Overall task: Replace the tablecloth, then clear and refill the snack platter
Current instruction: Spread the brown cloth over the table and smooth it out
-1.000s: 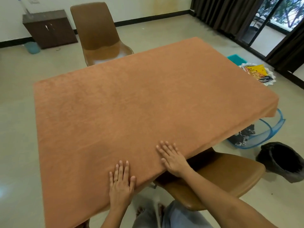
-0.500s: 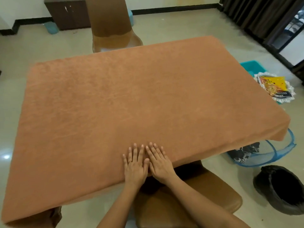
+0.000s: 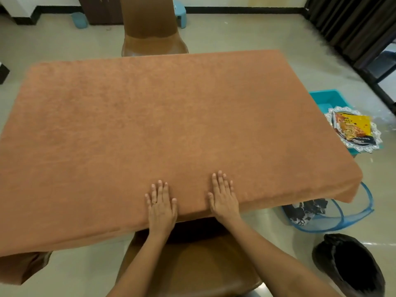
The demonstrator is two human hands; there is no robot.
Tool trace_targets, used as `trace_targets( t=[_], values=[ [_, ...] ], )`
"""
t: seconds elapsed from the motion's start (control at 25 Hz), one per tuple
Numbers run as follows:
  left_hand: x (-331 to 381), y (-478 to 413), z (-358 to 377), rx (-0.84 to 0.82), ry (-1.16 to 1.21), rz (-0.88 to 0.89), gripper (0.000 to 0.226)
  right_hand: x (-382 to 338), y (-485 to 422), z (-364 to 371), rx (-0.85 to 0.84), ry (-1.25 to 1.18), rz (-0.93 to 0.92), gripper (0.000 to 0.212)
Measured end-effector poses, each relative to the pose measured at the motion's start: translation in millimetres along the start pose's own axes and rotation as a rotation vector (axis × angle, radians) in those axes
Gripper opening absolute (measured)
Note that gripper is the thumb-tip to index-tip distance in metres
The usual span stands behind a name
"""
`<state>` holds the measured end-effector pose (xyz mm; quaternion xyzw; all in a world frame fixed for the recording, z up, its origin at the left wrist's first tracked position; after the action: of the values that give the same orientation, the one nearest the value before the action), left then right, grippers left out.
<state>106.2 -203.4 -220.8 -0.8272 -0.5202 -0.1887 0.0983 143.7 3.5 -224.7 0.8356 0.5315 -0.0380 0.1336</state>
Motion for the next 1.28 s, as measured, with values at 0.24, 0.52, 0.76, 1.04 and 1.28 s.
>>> trace_targets(
  t=[0.24,0.52,0.76,1.04,1.28],
  values=[
    [54.1,-13.5,29.5,-0.171,-0.104,0.184,0.065,1.8,7.9,6.8,-0.006,-0.004,-0.187,0.057],
    [64.3,-11.2,34.2,-0.128,-0.090,0.009,0.070,189.3,-43.0,-39.6,0.020,0.029,0.082,0.062],
    [135.1,-26.0,59.2,0.039,-0.048,-0.244,0.083,277.2,-63.6,-68.5,0.002,0.020,0.103,0.074],
    [256.0,-80.2,122.5,-0.106,-0.115,-0.097,0.072,266.8,-76.2,-71.7,-0.112,-0.005,-0.225,0.066],
    [244.4,-76.5,117.9,-0.113,-0.076,-0.063,0.076,417.3,-114.2,-111.1,-0.023,0.063,0.080,0.068]
  ],
)
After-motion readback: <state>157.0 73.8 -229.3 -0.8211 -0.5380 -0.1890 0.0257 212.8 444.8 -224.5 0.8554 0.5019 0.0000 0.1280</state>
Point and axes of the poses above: each hand's wrist, its own y-axis away from the middle knuckle, its own z-axis out of the palm, x = y × z, the point moved 5 cm from there along -y, towards the middle knuckle, and after that the axes turned 13 degrees about z, right-handed, at the moved point
